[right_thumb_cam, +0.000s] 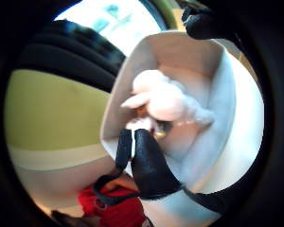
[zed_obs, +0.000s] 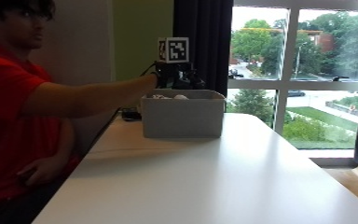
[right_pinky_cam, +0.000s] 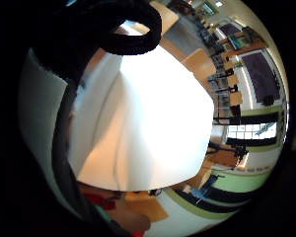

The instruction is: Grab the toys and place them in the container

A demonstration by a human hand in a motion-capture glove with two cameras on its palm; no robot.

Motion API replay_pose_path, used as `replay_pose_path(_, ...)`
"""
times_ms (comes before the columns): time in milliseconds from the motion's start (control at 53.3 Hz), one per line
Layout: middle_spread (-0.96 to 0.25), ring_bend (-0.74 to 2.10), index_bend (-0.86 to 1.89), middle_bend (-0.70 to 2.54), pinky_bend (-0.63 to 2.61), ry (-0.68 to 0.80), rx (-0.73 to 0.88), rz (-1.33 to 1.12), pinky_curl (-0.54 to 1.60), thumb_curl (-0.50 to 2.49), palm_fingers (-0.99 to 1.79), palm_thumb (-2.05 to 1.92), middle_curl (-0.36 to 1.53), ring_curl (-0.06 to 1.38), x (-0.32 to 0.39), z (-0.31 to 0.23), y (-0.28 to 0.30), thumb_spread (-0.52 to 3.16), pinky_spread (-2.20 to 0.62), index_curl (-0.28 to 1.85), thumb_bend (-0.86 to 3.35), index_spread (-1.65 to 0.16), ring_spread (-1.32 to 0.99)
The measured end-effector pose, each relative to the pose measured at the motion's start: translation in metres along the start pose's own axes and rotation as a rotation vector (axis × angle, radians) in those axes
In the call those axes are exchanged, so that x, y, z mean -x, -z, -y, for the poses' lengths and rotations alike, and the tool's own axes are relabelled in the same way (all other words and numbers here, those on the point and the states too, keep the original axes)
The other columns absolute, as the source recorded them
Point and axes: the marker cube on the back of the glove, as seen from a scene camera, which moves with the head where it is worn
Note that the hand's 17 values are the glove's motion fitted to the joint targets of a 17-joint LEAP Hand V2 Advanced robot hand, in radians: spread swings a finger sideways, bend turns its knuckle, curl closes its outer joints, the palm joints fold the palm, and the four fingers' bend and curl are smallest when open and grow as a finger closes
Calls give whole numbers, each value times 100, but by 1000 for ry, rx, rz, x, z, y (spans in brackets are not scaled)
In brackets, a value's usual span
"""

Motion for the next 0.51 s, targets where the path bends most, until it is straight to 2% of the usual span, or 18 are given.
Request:
replay_pose_path(113,-17,61,22,40,72,-101,35,33,30,43,0,-9,47,25,-48,-26,-26,112,2,72,-7,-44,-19)
replay_pose_path(207,-16,58,23,39,69,-109,52,54,29,39,1,-8,46,24,-89,-53,-44,112,3,70,-7,-44,-18)
replay_pose_path(507,-14,49,25,33,62,-305,72,16,29,31,4,-7,43,23,-162,-109,-85,113,4,64,-6,-42,-17)
